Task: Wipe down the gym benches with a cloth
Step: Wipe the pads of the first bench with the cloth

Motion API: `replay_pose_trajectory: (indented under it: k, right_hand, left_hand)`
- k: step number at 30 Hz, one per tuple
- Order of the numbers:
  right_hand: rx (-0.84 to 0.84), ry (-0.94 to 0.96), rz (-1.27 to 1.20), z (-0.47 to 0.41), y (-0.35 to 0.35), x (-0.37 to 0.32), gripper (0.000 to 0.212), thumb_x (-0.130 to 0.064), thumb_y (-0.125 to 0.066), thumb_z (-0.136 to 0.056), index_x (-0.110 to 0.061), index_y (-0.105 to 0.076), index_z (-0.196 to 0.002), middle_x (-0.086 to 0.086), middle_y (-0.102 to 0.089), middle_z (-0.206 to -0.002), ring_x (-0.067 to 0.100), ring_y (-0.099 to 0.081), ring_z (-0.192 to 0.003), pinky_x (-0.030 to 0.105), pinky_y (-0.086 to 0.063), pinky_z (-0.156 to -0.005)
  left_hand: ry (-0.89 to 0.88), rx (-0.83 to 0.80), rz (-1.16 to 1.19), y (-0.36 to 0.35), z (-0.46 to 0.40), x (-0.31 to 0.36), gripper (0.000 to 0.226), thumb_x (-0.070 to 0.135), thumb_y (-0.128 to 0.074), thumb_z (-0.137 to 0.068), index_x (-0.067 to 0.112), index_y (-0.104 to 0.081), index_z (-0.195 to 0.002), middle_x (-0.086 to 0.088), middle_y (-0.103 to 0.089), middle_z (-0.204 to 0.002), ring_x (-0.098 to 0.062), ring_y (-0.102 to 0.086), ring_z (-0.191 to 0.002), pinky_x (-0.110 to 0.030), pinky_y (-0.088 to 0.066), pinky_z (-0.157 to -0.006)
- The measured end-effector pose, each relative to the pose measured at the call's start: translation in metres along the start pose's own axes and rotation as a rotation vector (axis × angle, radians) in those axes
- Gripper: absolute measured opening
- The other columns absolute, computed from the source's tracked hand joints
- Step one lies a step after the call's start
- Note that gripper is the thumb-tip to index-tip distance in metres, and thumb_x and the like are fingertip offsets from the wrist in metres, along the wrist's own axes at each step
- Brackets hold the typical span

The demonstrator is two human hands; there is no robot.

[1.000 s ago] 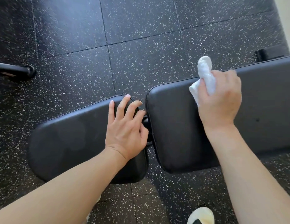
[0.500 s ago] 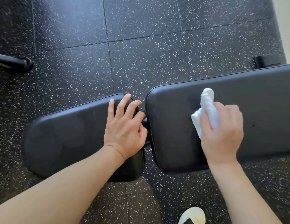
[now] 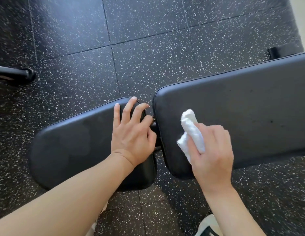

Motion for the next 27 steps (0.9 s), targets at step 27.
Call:
replay_pose_trajectory:
  k: [27]
  right_hand:
    - [0.001,0.104,0.005,0.036,0.017,0.031,0.032,-0.019,-0.064,-0.1,-0.023,-0.073,-0.13,-0.004,-0.047,-0.094,0.021,-0.043,-0.075,0.038,-0.042,-0.066]
  left_hand:
    - [0.002,0.024,0.007,0.004,-0.002,0.0,0.017,0.024,-0.058,-0.083,0.019,-0.071,-0.094,-0.004,-0.057,-0.141,-0.038,-0.034,-0.15,-0.065,-0.014,-0.125]
Point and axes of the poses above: each hand's wrist, its own z-axis away from the middle knuckle, its own y-axis out of the back of the hand, x = y × z, the point moved 5 cm from there along -z, towards the middle knuckle
